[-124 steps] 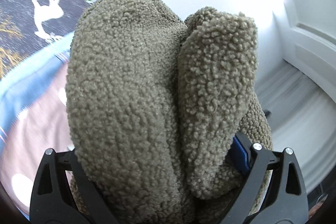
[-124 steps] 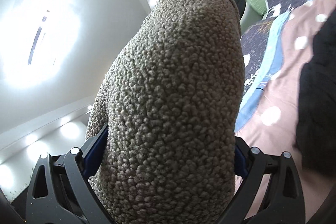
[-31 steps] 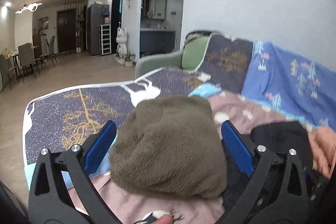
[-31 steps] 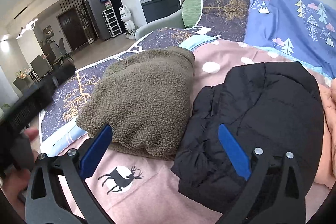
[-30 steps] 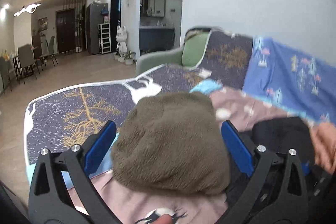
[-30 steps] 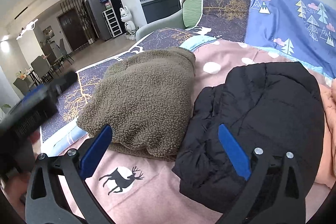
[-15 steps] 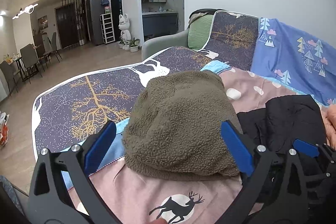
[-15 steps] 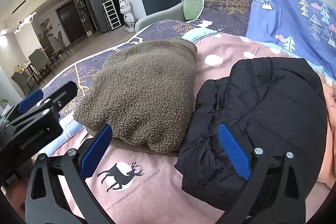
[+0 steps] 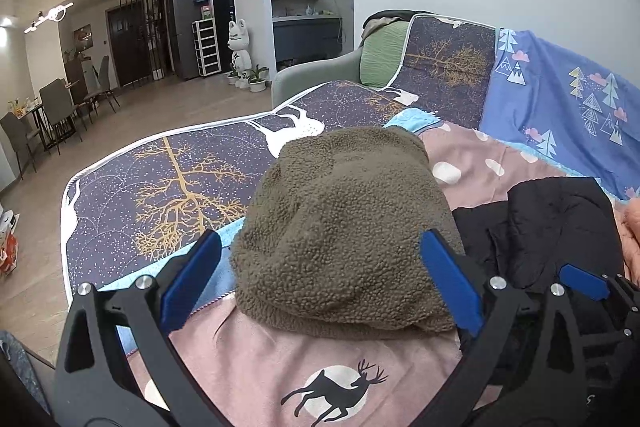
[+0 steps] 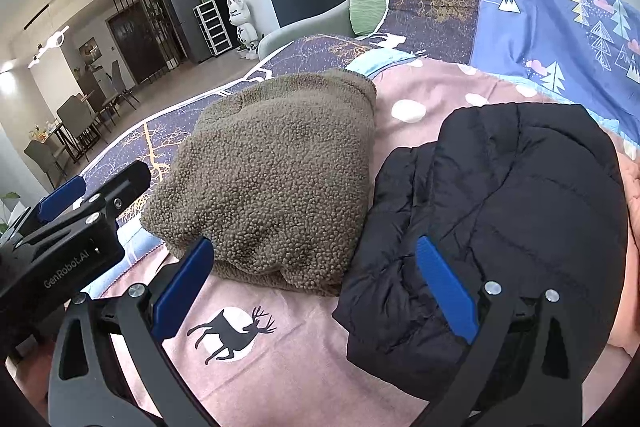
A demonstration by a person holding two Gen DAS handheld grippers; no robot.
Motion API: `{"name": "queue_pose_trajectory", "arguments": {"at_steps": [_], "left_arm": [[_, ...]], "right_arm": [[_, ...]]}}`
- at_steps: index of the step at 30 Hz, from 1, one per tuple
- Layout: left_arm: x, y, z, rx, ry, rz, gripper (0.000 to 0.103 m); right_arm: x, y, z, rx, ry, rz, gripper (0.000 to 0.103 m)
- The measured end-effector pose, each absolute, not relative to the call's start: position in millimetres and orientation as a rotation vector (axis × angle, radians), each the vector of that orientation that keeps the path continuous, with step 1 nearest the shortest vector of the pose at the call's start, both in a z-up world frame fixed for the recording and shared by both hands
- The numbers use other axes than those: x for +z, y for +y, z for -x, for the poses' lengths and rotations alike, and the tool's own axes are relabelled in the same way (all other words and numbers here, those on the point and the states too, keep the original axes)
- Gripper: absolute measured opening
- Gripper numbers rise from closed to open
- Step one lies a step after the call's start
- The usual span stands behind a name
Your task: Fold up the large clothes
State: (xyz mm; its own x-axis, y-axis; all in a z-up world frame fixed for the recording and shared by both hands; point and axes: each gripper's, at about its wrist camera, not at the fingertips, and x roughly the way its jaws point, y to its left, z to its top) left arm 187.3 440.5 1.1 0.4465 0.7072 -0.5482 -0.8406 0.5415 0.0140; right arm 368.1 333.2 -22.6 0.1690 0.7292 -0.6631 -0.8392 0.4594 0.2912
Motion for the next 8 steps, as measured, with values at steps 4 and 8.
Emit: {"name": "queue_pose_trajectory", "arguments": {"at_steps": [4,8], "left_arm": [[0.8,439.0,-188.1,0.983,0.547,0.274,0.101],[0.1,438.4,-187.4,0.983,0.546,0.277,0.101]], "right_arm": [[-21.9,332.8,-368.3,1.123,0.845,0.151,0.101],[-21.7,332.7,-368.2,1.122,0.845,0.154,0.101]]}}
